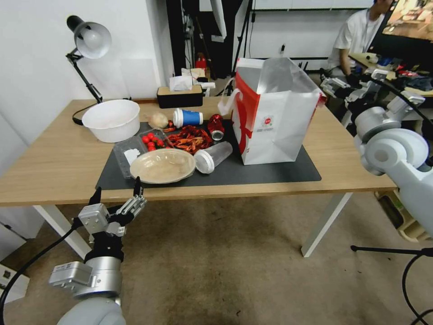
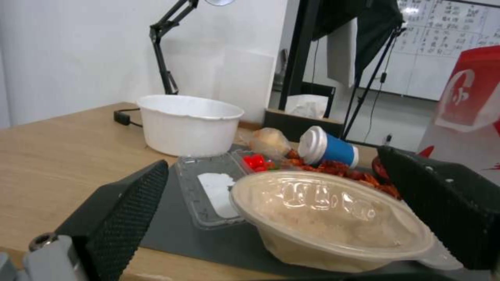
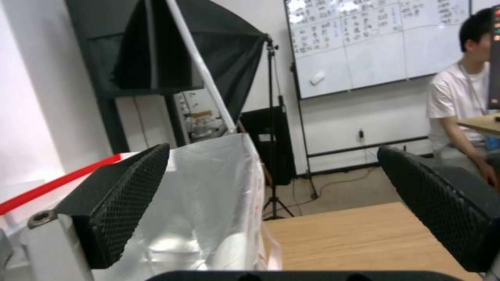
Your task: Pick up the food delivery bag from the floor and place it on the table.
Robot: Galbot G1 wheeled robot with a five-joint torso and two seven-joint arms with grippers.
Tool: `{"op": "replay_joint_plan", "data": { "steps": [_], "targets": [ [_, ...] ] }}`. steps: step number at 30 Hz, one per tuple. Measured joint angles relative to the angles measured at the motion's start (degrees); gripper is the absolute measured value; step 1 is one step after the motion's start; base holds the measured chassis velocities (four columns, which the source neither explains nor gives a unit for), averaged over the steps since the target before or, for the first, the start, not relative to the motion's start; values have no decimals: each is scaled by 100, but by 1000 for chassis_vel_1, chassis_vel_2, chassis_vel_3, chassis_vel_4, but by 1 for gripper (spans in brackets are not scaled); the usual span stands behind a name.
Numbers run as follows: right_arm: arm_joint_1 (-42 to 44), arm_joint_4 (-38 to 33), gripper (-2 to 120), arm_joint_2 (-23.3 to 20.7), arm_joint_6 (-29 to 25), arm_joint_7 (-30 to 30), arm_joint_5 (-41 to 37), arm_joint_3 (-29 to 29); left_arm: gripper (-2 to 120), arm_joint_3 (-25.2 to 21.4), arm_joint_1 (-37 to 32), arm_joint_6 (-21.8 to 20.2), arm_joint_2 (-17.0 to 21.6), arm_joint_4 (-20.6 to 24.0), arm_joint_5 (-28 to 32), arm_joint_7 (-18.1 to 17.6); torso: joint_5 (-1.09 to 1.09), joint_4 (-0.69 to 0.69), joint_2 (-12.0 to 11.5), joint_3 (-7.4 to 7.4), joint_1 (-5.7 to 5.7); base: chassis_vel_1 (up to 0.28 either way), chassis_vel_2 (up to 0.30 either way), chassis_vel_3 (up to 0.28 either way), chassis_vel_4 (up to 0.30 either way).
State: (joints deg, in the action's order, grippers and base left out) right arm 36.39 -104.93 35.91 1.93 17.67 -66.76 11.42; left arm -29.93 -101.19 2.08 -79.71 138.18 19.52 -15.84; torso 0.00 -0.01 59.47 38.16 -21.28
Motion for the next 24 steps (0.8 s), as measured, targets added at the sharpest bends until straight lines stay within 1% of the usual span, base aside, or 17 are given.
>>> {"op": "replay_joint_plan", "data": {
  "steps": [2, 4, 6, 7, 8, 10, 11, 12, 13, 14, 15, 16, 18, 20, 21, 23, 24],
  "targets": [
    [104, -78, 100, -24, -103, -84, 49, 43, 100, -5, -2, 34, 0, 0, -7, 32, 0, 1, 0, 0, 0, 0, 0, 0, 0],
    [390, -289, 100, -81, -304, -239, 211, 151, 100, -10, 17, 156, -3, -23, -19, 94, 0, 2, 0, 0, 0, 0, 0, 0, 0],
    [799, -516, 100, -127, -474, -380, 445, 287, 100, -5, 43, 288, -2, -69, -12, 152, -1, -1, 0, -1, 0, 0, 0, 0, 0],
    [799, -516, 100, -127, -474, -380, 445, 287, 100, -5, 43, 288, -2, -69, -12, 152, -1, -1, 0, -1, 0, 0, 0, 0, 0],
    [1069, -653, 100, -151, -584, -434, 588, 366, 100, -10, 45, 336, 1, -83, -21, 209, -1, 0, 0, -1, 0, 0, 0, 0, 0],
    [1735, -940, 100, -154, -829, -491, 1015, 520, 100, -26, 62, 416, 22, -105, -48, 317, 2, -2, 0, 0, 0, 0, 0, 0, 0],
    [1735, -940, 100, -154, -829, -491, 1015, 520, 100, -26, 62, 416, 22, -105, -48, 317, 2, -2, 0, 0, 0, 0, 0, 0, 0],
    [1877, -1003, 100, -140, -920, -504, 1164, 547, 100, -31, 69, 447, 28, -117, -57, 356, 2, -2, 0, -1, 1, 0, 0, 0, 0],
    [2134, -1112, 100, -85, -1158, -540, 1551, 576, 100, -46, 66, 518, 30, -136, -94, 437, -2, -3, 1, -1, 1, 0, 0, 0, 0],
    [2236, -1153, 100, -41, -1301, -591, 1785, 554, 100, -76, 23, 625, -3, -152, -186, 508, 1, -3, 0, -1, 0, 0, 0, 0, 0],
    [2236, -1153, 100, -41, -1301, -591, 1785, 554, 100, -76, 23, 625, -3, -152, -186, 508, 1, -3, 0, -1, 0, 0, 0, 0, 0],
    [2314, -1205, 100, -4, -1396, -633, 1962, 494, 100, -138, -44, 765, -74, -181, -318, 608, -1, 2, 0, -1, 0, 0, 0, 0, 0],
    [2612, -1317, 100, 48, -1626, -666, 2301, 484, 100, -216, -90, 964, -150, -239, -506, 773, 0, 5, 0, -1, 0, 0, 0, 0, 0],
    [2765, -1350, 100, 76, -1716, -666, 2422, 517, 100, -224, -92, 984, -158, -265, -549, 797, -1, 3, 0, -1, 0, 0, 0, 0, 0],
    [3044, -1401, 100, 141, -1856, -665, 2624, 584, 100, -233, -100, 1012, -172, -317, -636, 797, -1, 0, 0, -1, 0, 0, 0, 0, 0],
    [3545, -1449, 100, 297, -2024, -662, 2907, 736, 100, -260, -124, 1086, -175, -424, -777, 767, 1, -1, 0, 0, 0, 0, 0, 0, 0],
    [3545, -1449, 100, 297, -2024, -662, 2907, 736, 100, -260, -124, 1086, -175, -424, -777, 767, 1, -1, 0, 0, 0, 0, 0, 0, 0]
  ]
}}
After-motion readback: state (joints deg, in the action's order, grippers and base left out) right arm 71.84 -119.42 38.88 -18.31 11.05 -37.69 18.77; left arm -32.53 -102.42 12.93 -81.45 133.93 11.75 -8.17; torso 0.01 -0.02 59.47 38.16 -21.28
